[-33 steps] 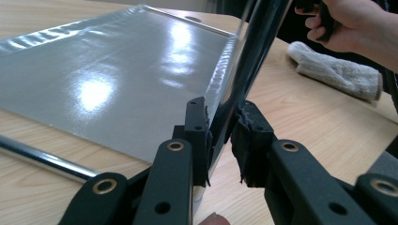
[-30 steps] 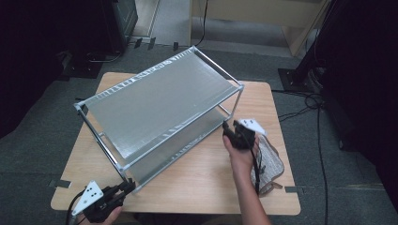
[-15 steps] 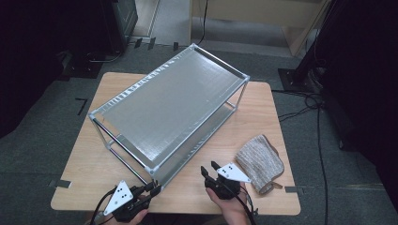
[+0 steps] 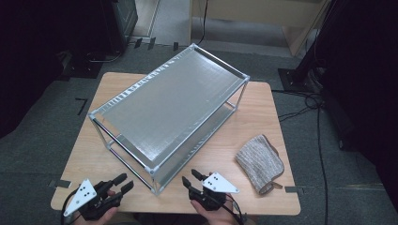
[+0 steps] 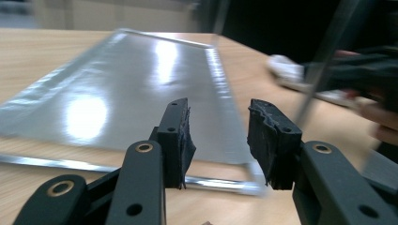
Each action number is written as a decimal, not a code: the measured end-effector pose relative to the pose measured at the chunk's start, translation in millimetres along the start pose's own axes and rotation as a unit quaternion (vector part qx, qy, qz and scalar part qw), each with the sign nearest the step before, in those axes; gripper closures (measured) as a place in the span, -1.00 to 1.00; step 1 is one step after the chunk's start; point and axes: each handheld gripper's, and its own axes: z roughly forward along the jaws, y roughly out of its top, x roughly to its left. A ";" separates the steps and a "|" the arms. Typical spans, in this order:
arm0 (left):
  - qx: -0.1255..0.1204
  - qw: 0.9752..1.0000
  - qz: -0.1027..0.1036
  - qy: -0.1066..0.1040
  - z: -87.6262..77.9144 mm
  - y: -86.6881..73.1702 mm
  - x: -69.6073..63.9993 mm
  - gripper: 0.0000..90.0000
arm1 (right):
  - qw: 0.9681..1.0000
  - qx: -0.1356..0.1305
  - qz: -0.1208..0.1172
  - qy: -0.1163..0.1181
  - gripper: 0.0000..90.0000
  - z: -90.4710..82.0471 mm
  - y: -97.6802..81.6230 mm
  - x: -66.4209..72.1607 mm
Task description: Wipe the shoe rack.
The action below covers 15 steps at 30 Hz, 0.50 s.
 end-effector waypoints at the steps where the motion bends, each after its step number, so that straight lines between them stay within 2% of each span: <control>1: 0.003 1.000 -0.004 0.012 -0.9 -0.3 4.4 0.31 | 1.000 0.002 -0.001 0.004 0.25 1.0 -0.2 3.2; 4: 0.008 0.999 -0.012 0.041 -1.8 -1.0 14.6 0.32 | 0.999 0.017 0.013 0.030 0.26 6.9 1.1 14.6; 5: 0.012 0.998 -0.015 0.055 -1.7 -1.6 18.4 0.32 | 0.999 0.016 0.007 0.034 0.26 8.2 1.5 18.0; 7: 0.018 0.997 -0.023 0.068 -1.4 -3.1 23.8 0.32 | 0.999 0.016 -0.001 0.050 0.22 11.2 3.0 27.7; 11: 0.022 0.996 -0.030 0.075 -1.2 -5.2 28.9 0.33 | 0.997 0.009 -0.020 0.079 0.11 17.4 5.6 44.0; 15: 0.023 0.996 -0.032 0.077 -2.3 -5.1 30.1 0.34 | 0.995 0.011 -0.031 0.091 0.07 24.4 6.7 56.0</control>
